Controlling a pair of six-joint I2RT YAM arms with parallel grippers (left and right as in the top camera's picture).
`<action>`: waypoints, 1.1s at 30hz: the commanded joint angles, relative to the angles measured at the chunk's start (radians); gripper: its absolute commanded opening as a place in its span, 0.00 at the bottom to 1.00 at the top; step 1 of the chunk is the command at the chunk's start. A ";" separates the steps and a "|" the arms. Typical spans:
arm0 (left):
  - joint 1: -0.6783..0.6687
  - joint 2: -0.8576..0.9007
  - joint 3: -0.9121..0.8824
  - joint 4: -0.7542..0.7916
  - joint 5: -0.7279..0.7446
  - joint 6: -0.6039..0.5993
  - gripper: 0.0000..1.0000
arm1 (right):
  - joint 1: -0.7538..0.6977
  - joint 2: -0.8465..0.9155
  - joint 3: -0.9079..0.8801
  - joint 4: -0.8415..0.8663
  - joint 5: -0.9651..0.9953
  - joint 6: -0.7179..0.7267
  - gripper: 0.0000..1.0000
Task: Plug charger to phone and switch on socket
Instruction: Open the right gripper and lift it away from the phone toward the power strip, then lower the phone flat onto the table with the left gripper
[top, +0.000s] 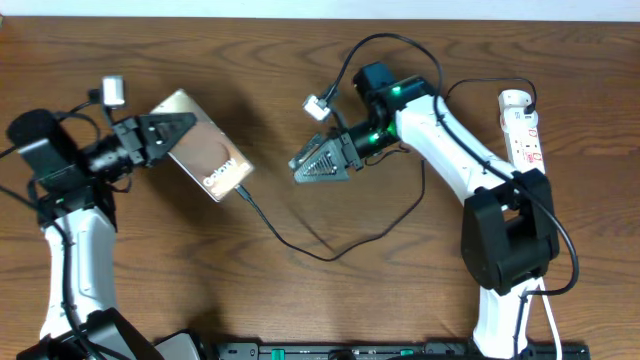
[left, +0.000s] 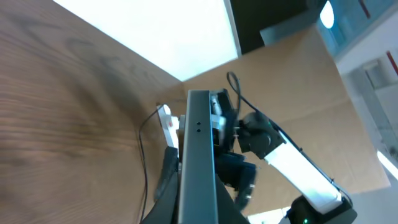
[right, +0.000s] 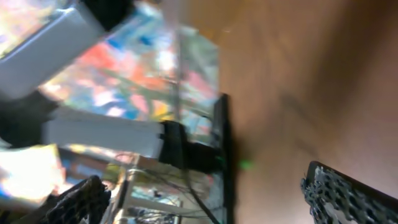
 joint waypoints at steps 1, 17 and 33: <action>0.017 -0.008 0.008 0.005 0.032 -0.028 0.07 | -0.024 -0.014 0.015 0.041 0.426 0.325 0.99; 0.017 -0.007 -0.120 0.003 -0.005 0.085 0.07 | -0.033 -0.261 0.055 0.027 1.179 0.710 0.99; 0.016 -0.006 -0.424 -0.211 -0.408 0.312 0.07 | -0.033 -0.633 0.055 -0.079 1.515 0.791 0.99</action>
